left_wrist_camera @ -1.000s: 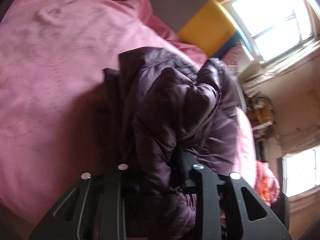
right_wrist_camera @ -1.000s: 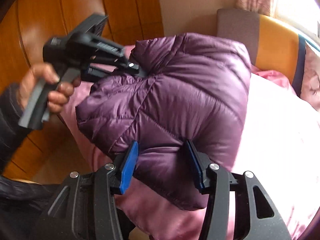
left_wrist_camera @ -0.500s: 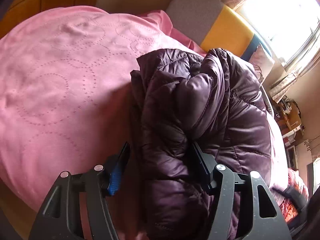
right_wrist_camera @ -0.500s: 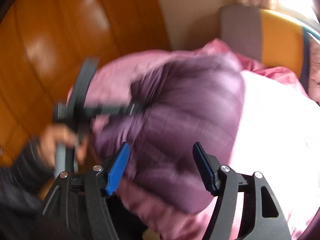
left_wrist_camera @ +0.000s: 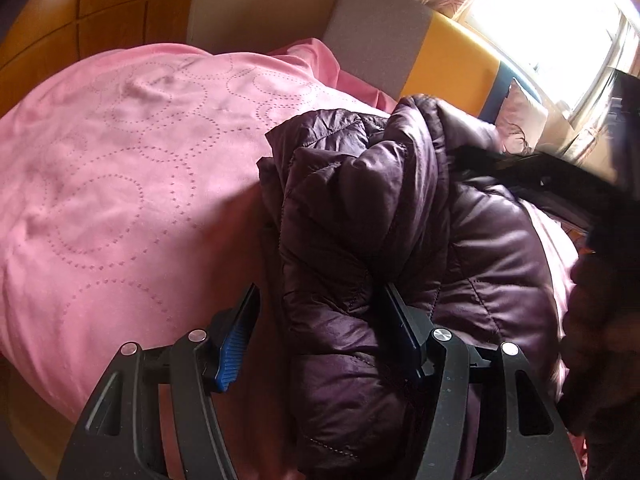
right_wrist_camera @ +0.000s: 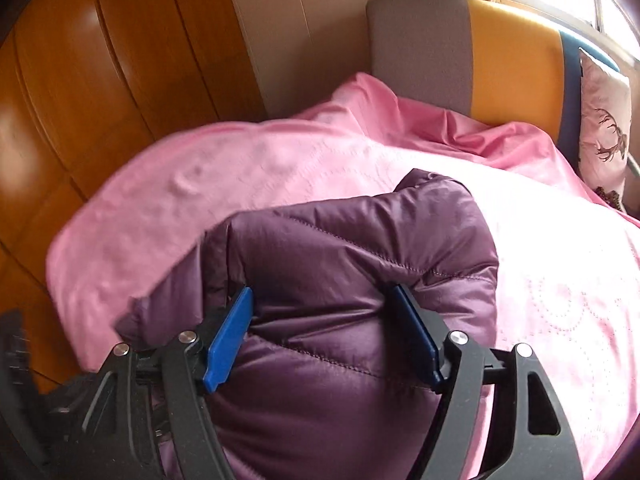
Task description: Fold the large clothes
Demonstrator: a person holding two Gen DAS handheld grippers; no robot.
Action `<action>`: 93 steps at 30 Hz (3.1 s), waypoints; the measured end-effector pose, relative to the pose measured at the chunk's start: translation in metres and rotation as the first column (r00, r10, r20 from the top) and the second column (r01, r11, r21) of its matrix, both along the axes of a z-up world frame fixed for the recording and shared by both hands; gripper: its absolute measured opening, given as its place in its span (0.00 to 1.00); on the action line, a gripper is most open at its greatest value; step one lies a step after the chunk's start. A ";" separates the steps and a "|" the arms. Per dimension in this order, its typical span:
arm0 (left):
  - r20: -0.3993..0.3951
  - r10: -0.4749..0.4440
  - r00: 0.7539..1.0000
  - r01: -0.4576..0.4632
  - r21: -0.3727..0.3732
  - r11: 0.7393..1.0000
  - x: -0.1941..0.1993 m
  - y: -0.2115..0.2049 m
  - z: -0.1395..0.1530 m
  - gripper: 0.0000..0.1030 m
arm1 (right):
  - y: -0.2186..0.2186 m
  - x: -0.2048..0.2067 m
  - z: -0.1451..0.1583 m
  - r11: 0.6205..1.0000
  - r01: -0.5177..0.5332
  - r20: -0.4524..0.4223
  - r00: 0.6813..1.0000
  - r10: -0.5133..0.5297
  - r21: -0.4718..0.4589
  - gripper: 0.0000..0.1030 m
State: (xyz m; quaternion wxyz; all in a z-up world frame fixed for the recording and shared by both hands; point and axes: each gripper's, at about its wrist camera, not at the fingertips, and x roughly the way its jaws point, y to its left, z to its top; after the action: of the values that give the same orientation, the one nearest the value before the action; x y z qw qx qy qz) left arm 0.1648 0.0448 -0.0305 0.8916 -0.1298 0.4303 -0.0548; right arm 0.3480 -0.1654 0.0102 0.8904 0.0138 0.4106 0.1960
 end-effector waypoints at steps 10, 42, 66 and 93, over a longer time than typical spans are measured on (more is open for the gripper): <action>0.033 -0.019 0.999 0.017 0.060 0.998 -0.001 -0.003 -0.009 0.59 | 0.016 -0.021 -0.039 0.999 0.003 -0.002 1.000 -0.003 -0.052 0.78; 0.005 -0.077 0.997 0.076 -0.262 0.962 0.009 0.040 -0.048 0.64 | -0.116 -0.058 -0.045 0.957 0.084 -0.196 0.980 -0.028 0.279 0.98; 0.106 -0.387 0.916 0.382 -0.522 0.762 0.044 -0.079 -0.006 0.40 | -0.234 -0.152 -0.019 0.831 0.036 -0.044 0.999 -0.013 0.555 0.56; 0.168 -0.505 0.847 0.499 0.078 0.863 0.058 -0.328 0.061 0.65 | -0.386 -0.231 -0.007 0.747 0.611 0.004 0.774 -0.634 0.262 0.89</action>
State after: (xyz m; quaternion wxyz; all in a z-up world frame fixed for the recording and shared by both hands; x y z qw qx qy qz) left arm 0.2232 -0.2833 0.0308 0.8838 0.0066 0.3663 -0.2910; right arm 0.1168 -0.5510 0.0033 0.9138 0.2507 0.3133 -0.0624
